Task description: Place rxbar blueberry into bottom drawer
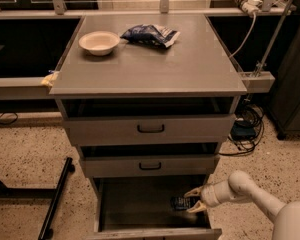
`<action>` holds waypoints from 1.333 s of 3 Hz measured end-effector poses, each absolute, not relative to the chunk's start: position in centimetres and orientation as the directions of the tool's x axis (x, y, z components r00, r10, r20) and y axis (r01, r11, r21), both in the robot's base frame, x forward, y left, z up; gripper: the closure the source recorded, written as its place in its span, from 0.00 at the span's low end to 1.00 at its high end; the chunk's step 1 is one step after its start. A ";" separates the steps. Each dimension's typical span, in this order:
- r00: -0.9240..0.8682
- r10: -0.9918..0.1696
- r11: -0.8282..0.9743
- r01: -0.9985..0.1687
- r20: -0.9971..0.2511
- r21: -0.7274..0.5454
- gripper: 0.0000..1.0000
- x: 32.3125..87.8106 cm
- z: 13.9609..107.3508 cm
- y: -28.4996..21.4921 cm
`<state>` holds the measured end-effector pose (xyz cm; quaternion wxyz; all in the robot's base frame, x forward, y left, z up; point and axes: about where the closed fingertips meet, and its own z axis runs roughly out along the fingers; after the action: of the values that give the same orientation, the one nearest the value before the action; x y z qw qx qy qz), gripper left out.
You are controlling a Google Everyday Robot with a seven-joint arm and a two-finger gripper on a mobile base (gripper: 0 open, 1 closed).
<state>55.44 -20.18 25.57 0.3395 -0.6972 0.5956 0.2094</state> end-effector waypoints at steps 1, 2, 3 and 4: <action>0.202 -0.710 -0.048 -0.970 -0.675 -0.240 1.00 56.0 24.4 -19.2; 0.210 -0.725 -0.021 -0.959 -0.656 -0.283 1.00 57.7 23.0 -17.7; 0.210 -0.726 0.010 -0.949 -0.655 -0.315 1.00 59.5 21.7 -16.4; 0.201 -0.732 0.037 -0.943 -0.651 -0.332 1.00 60.7 20.5 -15.7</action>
Offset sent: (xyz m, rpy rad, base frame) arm 0.0466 0.0377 -0.0407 -0.0574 -0.1257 -0.0969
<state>60.74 -15.74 20.47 0.3725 -0.6795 0.6161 0.1414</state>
